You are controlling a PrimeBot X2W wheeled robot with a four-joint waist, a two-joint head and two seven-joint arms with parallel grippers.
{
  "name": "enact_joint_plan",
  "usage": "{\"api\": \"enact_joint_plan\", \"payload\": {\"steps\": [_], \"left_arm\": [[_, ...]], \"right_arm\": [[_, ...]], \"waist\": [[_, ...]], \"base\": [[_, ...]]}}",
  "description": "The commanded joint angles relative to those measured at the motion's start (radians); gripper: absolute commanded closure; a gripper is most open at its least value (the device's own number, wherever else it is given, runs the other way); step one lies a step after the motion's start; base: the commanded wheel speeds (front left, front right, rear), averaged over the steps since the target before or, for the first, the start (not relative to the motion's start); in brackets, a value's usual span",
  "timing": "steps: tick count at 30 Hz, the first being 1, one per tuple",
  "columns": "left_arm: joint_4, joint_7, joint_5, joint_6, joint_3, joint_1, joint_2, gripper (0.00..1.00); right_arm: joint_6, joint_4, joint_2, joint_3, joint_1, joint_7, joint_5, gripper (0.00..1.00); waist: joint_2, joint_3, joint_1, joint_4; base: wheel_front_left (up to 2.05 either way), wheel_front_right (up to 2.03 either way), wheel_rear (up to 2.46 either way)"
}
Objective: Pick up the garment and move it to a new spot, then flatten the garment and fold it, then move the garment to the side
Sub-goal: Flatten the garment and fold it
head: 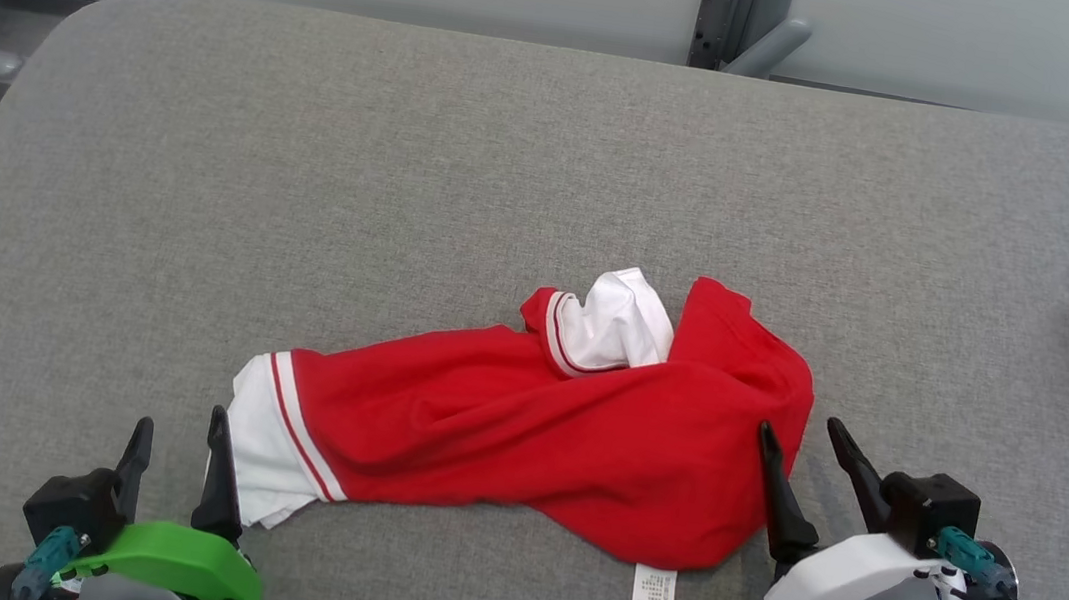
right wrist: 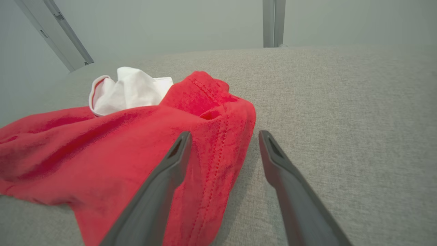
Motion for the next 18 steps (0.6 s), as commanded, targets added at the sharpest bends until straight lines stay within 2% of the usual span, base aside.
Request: {"api": "enact_joint_plan", "payload": {"steps": [1,11,12,13,14,16,17,18], "left_arm": [[-0.027,-0.003,0.02,-0.004,0.006,-0.006,-0.006,0.0],[-0.115,-0.003,0.061,-0.016,0.0,0.011,-0.031,0.0],[-0.119,-0.003,0.063,-0.016,0.001,0.012,-0.033,0.0],[-0.123,-0.003,0.066,-0.016,0.002,0.014,-0.034,0.0],[-0.126,-0.003,0.069,-0.017,0.003,0.014,-0.035,0.0],[-0.133,-0.003,0.072,-0.017,0.007,0.015,-0.037,0.0],[-0.136,-0.003,0.074,-0.018,0.009,0.016,-0.038,0.0],[-0.14,-0.003,0.077,-0.019,0.012,0.017,-0.039,0.0]], "right_arm": [[-0.002,0.03,-0.004,0.002,-0.02,0.006,0.031,0.0],[-0.002,0.209,-0.013,0.046,-0.106,0.051,0.227,0.0],[-0.002,0.219,-0.013,0.058,-0.113,0.058,0.265,0.06],[-0.002,0.225,-0.021,0.072,-0.121,0.064,0.295,0.41],[-0.002,0.232,-0.032,0.086,-0.128,0.07,0.318,0.6],[-0.002,0.243,-0.049,0.109,-0.144,0.063,0.356,0.81],[-0.002,0.247,-0.057,0.122,-0.153,0.056,0.365,1.0],[-0.002,0.25,-0.065,0.131,-0.164,0.046,0.374,1.0]], "waist": [[0.0033,-0.001,0.0,0.017],[0.0033,0.006,0.0,0.057],[0.0033,0.006,0.0,0.059],[0.0033,0.006,0.0,0.06],[0.0033,0.006,0.0,0.061],[0.0033,0.006,0.0,0.061],[0.0033,0.006,0.0,0.061],[0.0033,0.007,0.0,0.059]], "base": [[0.0,0.0,0.0],[0.0,0.0,0.0],[0.0,0.0,0.0],[0.0,0.0,0.0],[0.0,0.0,0.0],[0.0,0.0,0.0],[0.0,0.0,0.0],[0.0,0.0,0.0]]}}
